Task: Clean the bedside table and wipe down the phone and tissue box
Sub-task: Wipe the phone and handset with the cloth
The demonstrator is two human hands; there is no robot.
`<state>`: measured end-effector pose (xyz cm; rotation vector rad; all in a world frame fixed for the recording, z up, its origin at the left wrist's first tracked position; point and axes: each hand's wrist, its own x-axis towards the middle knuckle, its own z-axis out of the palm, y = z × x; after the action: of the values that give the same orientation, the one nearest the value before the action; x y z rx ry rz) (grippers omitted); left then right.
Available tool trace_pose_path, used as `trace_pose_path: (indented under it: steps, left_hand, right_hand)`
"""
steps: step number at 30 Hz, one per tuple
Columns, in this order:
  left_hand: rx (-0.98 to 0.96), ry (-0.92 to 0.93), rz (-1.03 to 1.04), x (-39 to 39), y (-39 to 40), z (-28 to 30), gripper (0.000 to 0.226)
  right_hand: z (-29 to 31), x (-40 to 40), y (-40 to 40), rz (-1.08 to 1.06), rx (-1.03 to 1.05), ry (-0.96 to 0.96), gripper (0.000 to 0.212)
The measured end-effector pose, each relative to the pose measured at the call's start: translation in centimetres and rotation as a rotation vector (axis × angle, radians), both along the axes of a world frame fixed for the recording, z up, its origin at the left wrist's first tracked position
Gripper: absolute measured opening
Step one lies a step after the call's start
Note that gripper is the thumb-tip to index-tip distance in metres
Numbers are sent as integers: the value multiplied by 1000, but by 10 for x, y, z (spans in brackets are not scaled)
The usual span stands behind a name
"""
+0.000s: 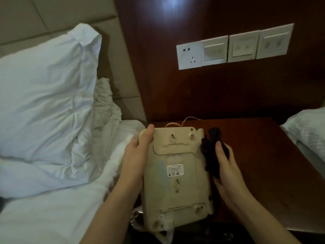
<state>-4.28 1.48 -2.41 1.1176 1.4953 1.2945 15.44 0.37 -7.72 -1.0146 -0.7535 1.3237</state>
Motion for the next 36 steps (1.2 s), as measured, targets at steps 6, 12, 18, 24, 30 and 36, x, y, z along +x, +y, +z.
trace_pose_path:
  steps: [6,12,18,24,30,36]
  left_hand:
    - [-85,-183,-159,-1,14,-17,67]
    - [-7,-386,-289,2,-4,-50,56]
    - [-20,-469,-183,5,-6,-65,55]
    - [40,-353,-183,5,6,-63,59]
    - [139,-229,-214,6,12,-64,51]
    - [135,-204,-204,4,11,-64,54]
  right_hand:
    - [-13,-2,13,-142,-31,-9,51]
    - [-19,0,19,-225,8,-33,46]
    - [-13,0,6,-262,176,-493,23]
    - [19,-2,16,-248,604,-929,28]
    - [29,-36,40,29,715,-1241,27]
    - [42,-5,41,40,614,-1548,30]
